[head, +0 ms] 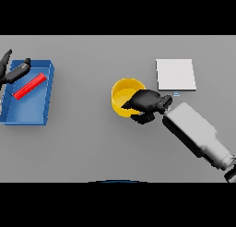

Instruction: Pick up the red beaker and tilt it to pour out 1 green nut into yellow bowl. Pick up the yellow bowl and place it on the metallic measuring scale.

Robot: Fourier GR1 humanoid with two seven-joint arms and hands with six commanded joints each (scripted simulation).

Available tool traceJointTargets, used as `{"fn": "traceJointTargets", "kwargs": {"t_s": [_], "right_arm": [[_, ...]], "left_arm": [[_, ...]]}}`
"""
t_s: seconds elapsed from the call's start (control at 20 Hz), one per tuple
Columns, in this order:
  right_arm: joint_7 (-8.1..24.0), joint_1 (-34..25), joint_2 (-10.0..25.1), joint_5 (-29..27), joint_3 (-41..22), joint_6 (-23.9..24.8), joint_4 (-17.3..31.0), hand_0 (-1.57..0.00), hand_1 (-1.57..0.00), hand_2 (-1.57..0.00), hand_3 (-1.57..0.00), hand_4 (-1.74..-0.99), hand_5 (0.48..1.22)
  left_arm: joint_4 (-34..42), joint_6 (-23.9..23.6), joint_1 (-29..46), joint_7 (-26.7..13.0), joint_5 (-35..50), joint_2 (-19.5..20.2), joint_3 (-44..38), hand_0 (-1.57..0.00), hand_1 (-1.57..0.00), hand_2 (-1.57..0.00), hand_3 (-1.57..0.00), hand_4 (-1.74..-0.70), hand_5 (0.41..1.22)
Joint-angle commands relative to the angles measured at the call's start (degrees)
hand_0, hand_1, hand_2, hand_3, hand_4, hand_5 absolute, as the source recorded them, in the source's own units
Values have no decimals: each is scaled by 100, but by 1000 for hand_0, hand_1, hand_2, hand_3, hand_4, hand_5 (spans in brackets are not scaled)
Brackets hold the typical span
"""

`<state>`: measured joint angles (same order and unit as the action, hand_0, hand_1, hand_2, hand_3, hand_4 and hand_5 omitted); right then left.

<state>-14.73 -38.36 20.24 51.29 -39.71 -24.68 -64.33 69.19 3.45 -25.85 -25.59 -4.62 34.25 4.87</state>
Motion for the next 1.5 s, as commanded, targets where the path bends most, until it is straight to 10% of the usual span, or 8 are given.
{"fn": "traceJointTargets", "kwargs": {"t_s": [0.0, 0.4, 1.05, 1.45], "right_arm": [[20, -22, -46, -35, 24, 1, -5, -857, -826, -789, -679, -1492, 1052], [146, -97, 27, -202, 8, -340, -100, -1451, -1446, -1330, -1171, -1698, 1193], [919, -84, 610, -597, 478, -1016, -1400, -1564, -1564, -1471, -1191, -1739, 1219], [1145, -238, 986, -668, 993, -772, -1300, -1554, -1570, -1517, -1166, -1741, 1220]], "left_arm": [[-15, -5, -32, -51, 9, -30, 4, 1, 1, 1, 1, -788, 710], [62, 25, -27, -65, 22, 7, 7, 1, 1, 1, 1, -785, 712], [167, 30, 1, -74, 114, 24, -47, 1, 1, 1, 1, -793, 702], [312, 32, 14, -278, 238, 0, -95, 1, 1, 1, 1, -831, 728]]}}
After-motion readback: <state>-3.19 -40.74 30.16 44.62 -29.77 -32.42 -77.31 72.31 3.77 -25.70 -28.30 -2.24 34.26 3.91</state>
